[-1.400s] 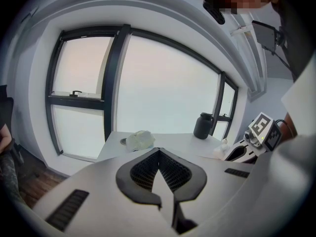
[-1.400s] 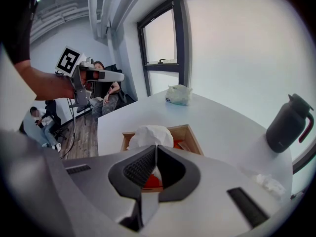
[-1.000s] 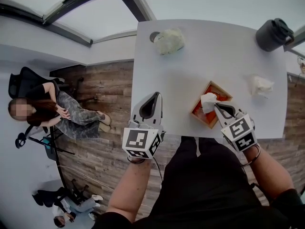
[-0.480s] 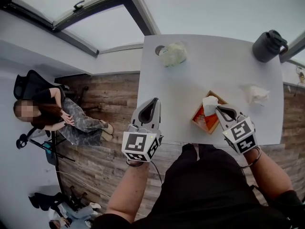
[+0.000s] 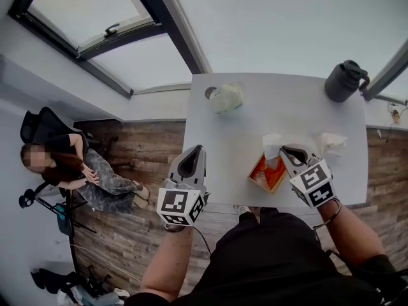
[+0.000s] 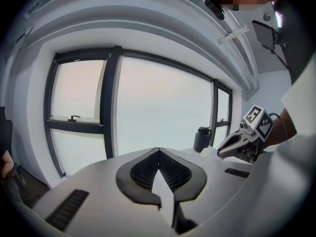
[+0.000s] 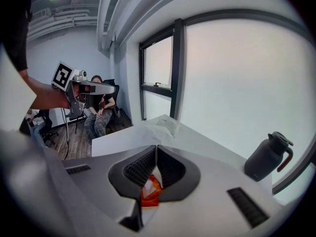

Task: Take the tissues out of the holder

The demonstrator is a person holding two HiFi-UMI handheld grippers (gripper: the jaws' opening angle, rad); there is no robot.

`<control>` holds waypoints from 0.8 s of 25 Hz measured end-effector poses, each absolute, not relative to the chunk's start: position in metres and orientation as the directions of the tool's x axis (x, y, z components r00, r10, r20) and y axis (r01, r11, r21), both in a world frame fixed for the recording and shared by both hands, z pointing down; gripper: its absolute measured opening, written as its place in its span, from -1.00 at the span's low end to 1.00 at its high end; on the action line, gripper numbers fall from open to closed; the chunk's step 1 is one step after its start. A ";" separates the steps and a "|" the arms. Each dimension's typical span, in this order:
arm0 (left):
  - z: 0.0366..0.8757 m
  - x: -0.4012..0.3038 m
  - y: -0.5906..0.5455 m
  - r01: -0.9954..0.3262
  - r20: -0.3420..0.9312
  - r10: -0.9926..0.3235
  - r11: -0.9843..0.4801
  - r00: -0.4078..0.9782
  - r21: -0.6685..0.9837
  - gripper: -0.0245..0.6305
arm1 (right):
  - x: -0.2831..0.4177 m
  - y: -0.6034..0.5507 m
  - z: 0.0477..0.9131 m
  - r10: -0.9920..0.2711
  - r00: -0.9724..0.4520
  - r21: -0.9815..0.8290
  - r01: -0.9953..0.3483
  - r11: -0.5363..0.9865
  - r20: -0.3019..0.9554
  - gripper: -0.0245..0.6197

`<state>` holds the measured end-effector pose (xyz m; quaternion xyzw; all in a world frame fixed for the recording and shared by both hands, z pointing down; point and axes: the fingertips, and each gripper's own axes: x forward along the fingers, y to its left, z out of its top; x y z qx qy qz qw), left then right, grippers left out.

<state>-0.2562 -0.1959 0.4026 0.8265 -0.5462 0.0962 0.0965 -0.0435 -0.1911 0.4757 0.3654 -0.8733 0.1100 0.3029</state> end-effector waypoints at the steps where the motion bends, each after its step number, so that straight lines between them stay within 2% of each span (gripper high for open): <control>1: 0.397 -0.256 -0.197 -0.921 0.258 -0.886 -0.387 0.386 0.048 -0.91 | -0.044 -0.193 0.471 -0.576 -0.551 0.030 -0.706 0.707 0.603 -0.88; 20: 0.321 -0.242 -0.227 -0.920 0.131 -0.913 -0.392 0.387 -0.015 -0.91 | -0.018 -0.235 0.382 -0.709 -0.550 0.074 -0.765 0.639 0.441 -0.88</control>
